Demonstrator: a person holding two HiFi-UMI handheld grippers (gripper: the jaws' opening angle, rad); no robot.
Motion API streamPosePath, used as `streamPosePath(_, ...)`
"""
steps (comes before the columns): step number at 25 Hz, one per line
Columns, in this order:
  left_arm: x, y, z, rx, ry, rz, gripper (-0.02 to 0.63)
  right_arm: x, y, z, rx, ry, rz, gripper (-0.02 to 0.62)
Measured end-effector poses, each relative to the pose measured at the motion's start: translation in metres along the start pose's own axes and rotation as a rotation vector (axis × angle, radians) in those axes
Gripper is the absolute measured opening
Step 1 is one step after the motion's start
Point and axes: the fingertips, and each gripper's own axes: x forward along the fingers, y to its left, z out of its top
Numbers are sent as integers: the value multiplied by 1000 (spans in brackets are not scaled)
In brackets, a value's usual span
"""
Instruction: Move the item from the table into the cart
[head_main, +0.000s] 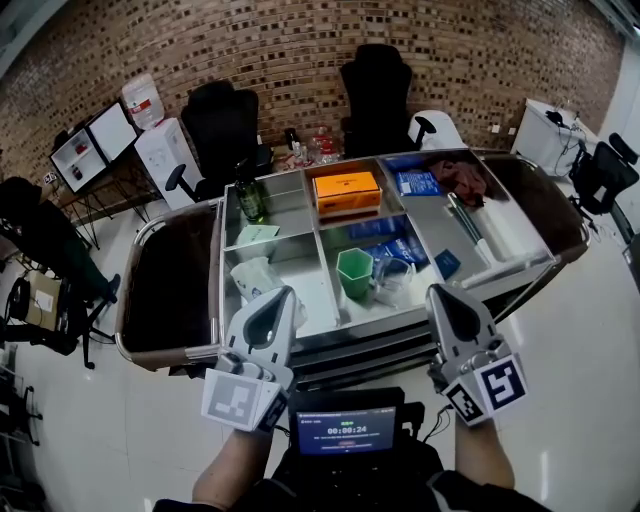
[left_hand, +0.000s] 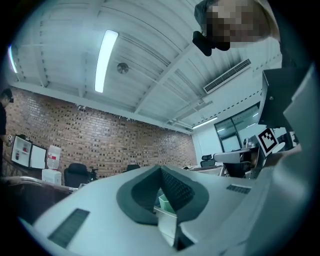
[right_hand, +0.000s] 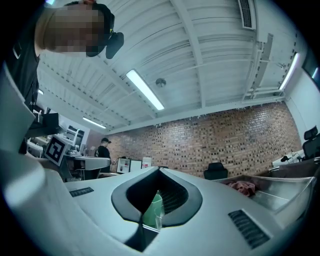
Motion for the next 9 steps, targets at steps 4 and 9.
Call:
streamPosePath(4,3,1,-5,2,0,-12,8,4,-3,-5,-6,1,-6,8)
streamPosePath(9,3,-4,2,8,-1,-23,8,-1,-3,7,-12,-2,-5,8)
